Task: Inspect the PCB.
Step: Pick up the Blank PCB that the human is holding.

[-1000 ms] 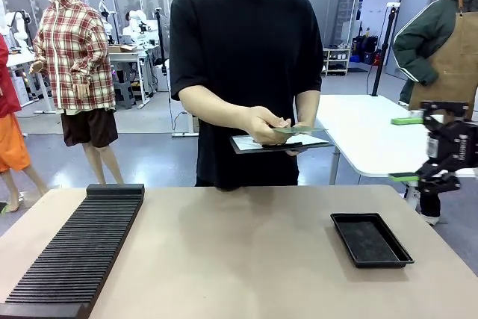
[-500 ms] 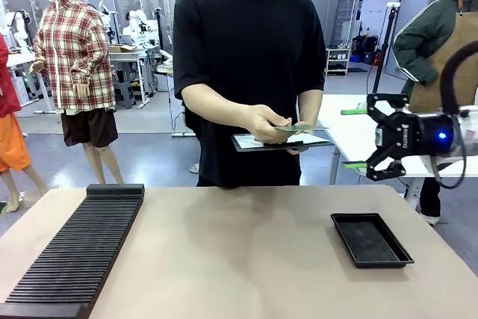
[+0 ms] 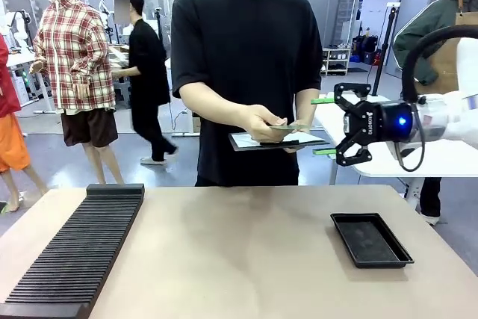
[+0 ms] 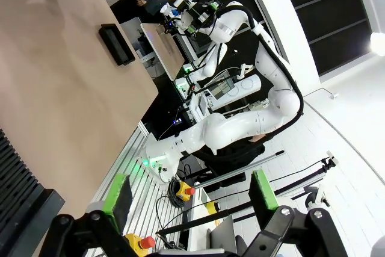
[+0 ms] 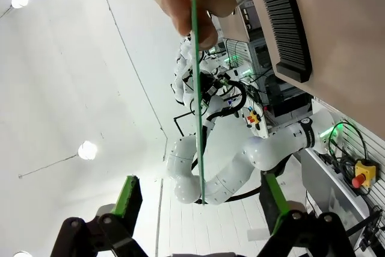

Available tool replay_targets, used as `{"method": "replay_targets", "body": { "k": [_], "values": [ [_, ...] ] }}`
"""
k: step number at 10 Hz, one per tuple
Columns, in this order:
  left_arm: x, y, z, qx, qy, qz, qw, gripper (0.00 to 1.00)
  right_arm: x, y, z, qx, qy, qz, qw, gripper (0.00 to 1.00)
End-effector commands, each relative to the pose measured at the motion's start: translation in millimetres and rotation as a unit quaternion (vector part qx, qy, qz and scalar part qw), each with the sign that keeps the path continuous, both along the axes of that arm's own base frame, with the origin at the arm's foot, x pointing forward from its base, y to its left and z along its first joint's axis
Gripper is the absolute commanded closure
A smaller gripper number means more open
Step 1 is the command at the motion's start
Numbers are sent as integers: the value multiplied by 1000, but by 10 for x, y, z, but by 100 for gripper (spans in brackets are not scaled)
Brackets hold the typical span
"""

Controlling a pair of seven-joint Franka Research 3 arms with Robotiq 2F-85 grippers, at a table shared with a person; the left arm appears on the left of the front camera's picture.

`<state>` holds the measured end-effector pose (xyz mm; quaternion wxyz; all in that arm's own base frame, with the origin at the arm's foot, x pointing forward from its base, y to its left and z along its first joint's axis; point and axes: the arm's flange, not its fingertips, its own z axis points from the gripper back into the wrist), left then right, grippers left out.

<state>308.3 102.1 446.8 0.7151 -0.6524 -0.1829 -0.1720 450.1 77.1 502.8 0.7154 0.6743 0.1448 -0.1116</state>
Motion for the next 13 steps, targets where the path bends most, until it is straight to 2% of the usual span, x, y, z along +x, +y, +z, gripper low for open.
{"method": "replay_targets", "body": {
  "k": [1, 3, 4, 5, 6, 7, 10, 13],
  "values": [
    [20, 5, 55, -4, 5, -6, 1000, 0, 141, 173, -12, 5, 16, 1, 1000, 0],
    [20, 5, 55, -4, 5, -6, 1000, 0, 214, 261, -60, 14, 13, -1, 1000, 0],
    [20, 5, 55, -4, 5, -6, 1000, 0, 242, 302, -88, 19, 8, -5, 1000, 35],
    [20, 5, 55, -4, 5, -6, 1000, 0, 272, 336, -115, 30, 7, -7, 999, 59],
    [20, 5, 55, -4, 5, -6, 1000, 0, 307, 349, -139, 40, 8, -13, 999, 94],
    [20, 5, 55, -4, 5, -6, 1000, 0, 351, 336, -160, 51, 9, -23, 998, 100],
    [20, 5, 55, -4, 5, -6, 1000, 0, 362, 329, -195, 58, 10, -28, 998, 97],
    [20, 5, 55, -4, 5, -6, 1000, 0, 340, 365, -215, 54, 12, -19, 998, 100]
  ]
}}
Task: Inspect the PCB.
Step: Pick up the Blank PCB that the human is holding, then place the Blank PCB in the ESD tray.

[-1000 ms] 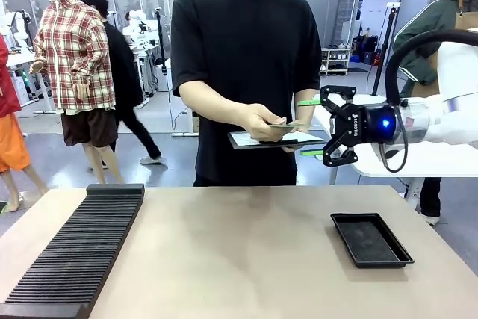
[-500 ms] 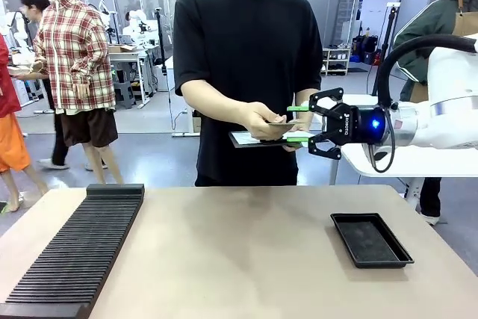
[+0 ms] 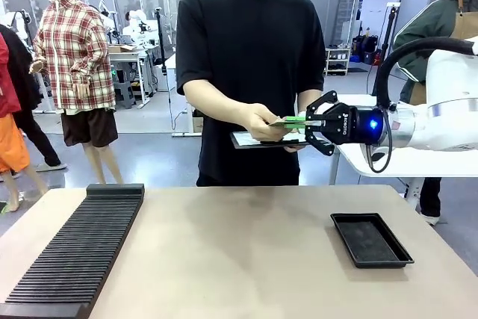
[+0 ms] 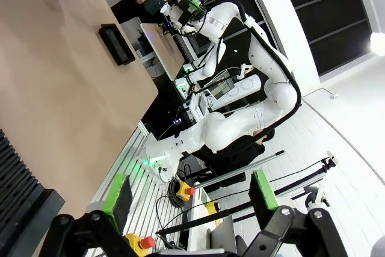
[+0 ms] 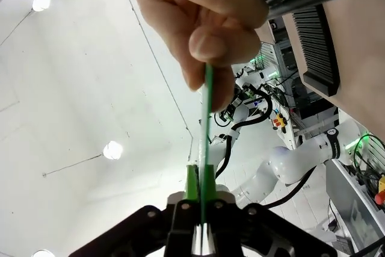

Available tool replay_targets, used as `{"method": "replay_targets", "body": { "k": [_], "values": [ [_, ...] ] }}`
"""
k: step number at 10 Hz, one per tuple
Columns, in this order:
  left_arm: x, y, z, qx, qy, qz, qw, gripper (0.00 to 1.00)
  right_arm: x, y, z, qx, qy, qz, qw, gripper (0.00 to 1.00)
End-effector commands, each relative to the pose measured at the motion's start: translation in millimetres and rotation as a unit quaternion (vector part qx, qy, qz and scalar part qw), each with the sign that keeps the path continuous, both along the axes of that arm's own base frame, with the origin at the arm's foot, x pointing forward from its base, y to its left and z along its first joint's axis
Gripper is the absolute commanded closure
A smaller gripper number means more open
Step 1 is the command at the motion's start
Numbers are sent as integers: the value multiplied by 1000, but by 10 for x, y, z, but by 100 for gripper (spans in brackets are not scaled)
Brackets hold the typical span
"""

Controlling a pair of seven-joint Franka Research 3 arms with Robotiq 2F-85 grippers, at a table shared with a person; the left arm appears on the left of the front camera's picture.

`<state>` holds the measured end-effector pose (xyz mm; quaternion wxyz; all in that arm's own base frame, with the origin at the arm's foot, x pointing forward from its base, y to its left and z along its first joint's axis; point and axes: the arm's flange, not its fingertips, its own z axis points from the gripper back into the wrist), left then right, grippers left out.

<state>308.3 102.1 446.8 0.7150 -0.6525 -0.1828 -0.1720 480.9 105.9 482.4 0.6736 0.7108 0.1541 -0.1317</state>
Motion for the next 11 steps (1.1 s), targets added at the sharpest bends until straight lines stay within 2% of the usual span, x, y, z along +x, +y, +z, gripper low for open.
{"method": "replay_targets", "body": {
  "k": [1, 3, 4, 11],
  "values": [
    [20, 5, 55, -4, 5, -6, 1000, 0, 19, 64, -10, 1, -11, -3, 1000, 100],
    [20, 5, 55, -4, 5, -6, 1000, 0, -95, -45, -82, 0, -17, -4, 1000, 100],
    [20, 5, 55, -4, 5, -6, 1000, 0, -4, 8, -6, 0, 0, 1, 1000, 100],
    [20, 5, 55, -4, 5, -6, 1000, 0, -4, 8, -6, 0, 0, 1, 1000, 100]
  ]
}}
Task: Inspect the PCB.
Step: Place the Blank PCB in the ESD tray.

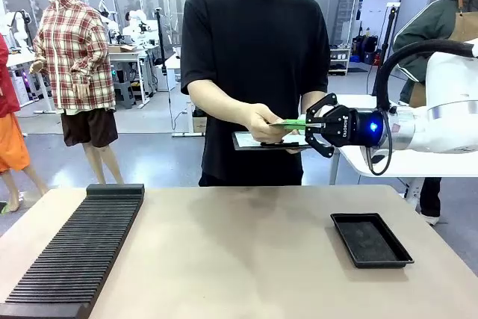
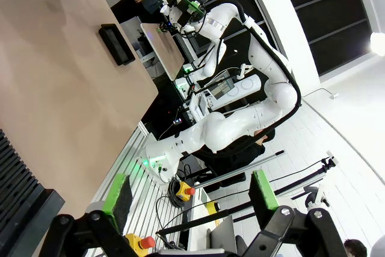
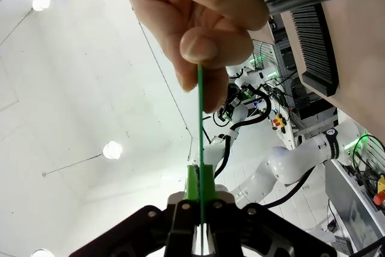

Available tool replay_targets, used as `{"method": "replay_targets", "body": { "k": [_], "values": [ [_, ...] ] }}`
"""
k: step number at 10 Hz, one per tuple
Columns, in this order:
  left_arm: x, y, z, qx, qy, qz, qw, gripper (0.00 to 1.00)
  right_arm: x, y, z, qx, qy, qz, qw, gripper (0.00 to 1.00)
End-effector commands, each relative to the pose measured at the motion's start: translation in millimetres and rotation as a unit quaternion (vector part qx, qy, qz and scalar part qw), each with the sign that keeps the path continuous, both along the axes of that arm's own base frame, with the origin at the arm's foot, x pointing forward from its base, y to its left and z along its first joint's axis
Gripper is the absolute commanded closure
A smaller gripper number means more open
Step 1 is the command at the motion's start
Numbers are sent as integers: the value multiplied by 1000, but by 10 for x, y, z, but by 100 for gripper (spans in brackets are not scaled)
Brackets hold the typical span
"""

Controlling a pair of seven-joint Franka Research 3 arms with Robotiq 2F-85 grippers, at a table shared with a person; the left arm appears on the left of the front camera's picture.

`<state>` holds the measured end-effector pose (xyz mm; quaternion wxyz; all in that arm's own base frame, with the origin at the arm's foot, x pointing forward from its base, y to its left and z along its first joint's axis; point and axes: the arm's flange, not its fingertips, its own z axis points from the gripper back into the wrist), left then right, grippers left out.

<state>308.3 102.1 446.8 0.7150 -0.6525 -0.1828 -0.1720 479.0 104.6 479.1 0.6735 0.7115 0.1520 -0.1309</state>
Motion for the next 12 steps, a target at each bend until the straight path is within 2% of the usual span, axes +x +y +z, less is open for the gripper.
{"method": "replay_targets", "body": {
  "k": [1, 12],
  "values": [
    [20, 5, 55, -4, 5, -6, 1000, 0, 15, 20, 28, 0, 2, 2, 1000, 100],
    [20, 5, 55, -4, 5, -6, 1000, 0, 15, 20, 28, 0, 2, 2, 1000, 100]
  ]
}}
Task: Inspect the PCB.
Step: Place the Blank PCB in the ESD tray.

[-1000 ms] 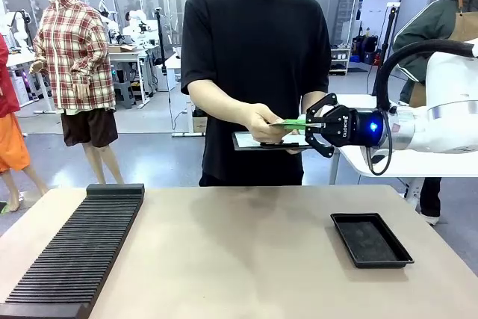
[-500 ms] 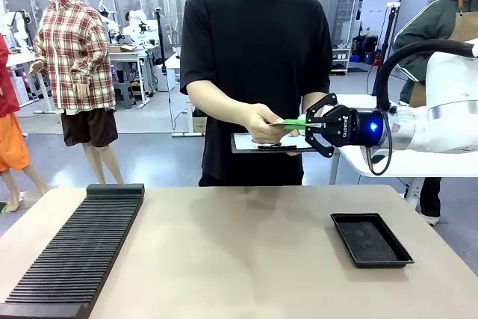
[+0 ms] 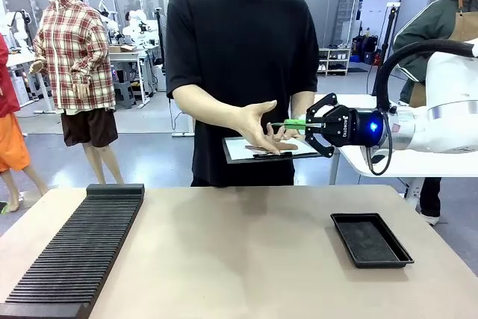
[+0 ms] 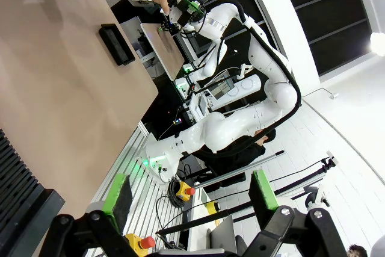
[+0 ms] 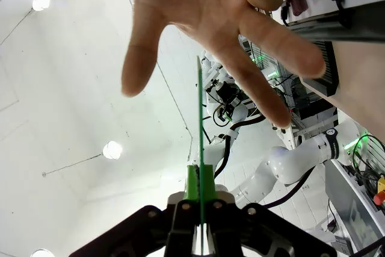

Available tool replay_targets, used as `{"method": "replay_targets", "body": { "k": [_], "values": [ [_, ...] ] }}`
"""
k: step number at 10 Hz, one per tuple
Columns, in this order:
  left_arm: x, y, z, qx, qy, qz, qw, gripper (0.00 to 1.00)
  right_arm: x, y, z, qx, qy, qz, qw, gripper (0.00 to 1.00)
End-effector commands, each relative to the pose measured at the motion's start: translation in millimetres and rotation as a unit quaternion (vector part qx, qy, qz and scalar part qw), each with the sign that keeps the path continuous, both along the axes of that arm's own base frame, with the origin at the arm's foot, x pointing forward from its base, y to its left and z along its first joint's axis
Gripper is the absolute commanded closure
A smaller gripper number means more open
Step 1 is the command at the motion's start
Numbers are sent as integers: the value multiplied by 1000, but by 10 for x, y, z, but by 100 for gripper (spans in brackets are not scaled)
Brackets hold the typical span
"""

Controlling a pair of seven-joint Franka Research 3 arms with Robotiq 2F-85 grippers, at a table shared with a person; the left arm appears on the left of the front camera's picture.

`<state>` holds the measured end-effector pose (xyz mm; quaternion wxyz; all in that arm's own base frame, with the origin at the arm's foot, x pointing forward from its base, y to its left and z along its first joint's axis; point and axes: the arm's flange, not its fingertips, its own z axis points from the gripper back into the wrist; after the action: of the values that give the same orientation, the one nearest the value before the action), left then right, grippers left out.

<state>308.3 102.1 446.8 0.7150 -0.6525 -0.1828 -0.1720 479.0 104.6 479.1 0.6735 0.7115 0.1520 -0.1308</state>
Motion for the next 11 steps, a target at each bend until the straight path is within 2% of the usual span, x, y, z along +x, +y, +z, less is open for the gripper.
{"method": "replay_targets", "body": {
  "k": [1, 11],
  "values": [
    [20, 5, 55, -4, 5, -6, 1000, 0, 15, 20, 28, 0, 2, 2, 1000, 100],
    [20, 5, 55, -4, 5, -6, 1000, 0, 15, 20, 28, 0, 2, 2, 1000, 100]
  ]
}}
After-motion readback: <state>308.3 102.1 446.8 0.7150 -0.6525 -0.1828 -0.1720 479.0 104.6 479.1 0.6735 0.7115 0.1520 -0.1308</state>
